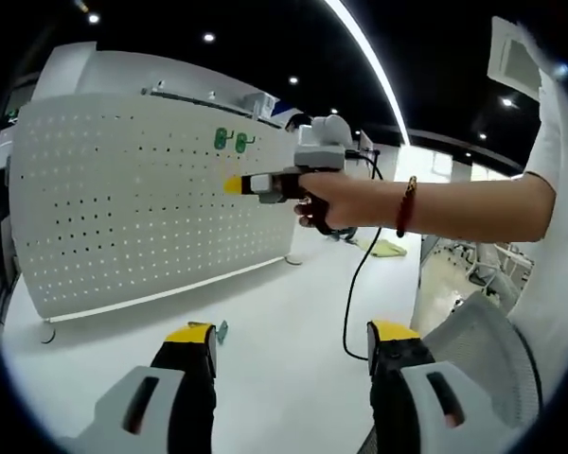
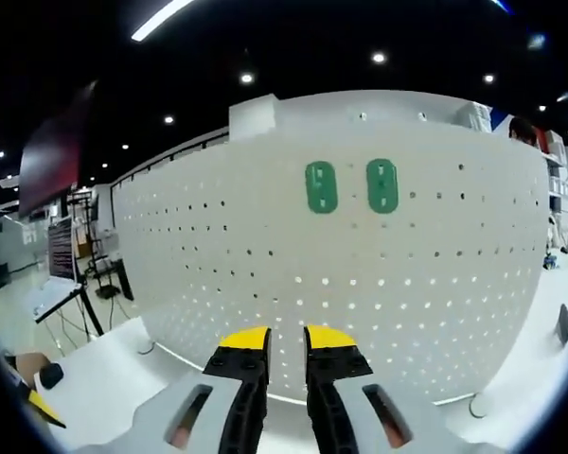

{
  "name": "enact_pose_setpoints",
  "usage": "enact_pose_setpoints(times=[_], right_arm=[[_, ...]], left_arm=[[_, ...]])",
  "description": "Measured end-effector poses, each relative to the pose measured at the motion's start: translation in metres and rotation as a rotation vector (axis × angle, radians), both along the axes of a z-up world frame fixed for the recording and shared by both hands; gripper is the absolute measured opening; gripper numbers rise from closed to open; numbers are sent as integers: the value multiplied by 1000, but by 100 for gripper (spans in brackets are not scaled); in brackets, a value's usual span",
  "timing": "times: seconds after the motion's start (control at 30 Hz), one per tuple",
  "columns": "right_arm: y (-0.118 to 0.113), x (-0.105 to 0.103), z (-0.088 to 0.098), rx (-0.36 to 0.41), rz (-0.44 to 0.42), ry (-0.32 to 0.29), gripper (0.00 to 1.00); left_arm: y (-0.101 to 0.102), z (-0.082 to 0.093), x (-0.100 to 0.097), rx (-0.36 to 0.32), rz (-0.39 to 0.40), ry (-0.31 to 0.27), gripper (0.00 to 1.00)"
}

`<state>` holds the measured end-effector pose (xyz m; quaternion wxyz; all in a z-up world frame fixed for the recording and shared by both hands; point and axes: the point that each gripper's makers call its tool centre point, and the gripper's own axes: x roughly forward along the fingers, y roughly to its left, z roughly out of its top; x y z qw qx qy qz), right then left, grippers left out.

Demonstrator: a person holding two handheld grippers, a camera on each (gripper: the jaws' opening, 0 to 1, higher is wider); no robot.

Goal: Insert the hook assembly into the mounting plate slot until the hook locks in place.

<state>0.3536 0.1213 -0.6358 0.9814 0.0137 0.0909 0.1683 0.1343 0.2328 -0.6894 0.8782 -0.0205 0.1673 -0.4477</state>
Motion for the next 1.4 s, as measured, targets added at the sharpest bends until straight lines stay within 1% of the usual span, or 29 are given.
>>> enact_pose_setpoints(times=[0.23,0.5,0.67,0.83,1.03,1.2,1.3,1.4], right_arm=[[14,-12,-35,5,35,77,12],[29,-24,-76,-19,81,162,11],[34,-32,-105,-20,111,234,11],[39,-39,-123,-40,132,281,10],[46,-43,-134,-67,154,306,9],[52,-46,-148,-92,176,340,7],[53,-47,-155,-82,177,354,7],[57,-50,-165,-109,195,379,7]], left_arm=[[3,-6,-2,3,9,13,67],[5,-11,-3,9,11,25,67],[7,-15,-4,9,18,33,67],[7,-18,-6,19,14,40,67],[9,-21,-7,20,18,45,67],[11,-24,-7,31,19,47,67],[13,-26,-6,29,25,55,67],[15,-26,-6,25,27,57,67]])
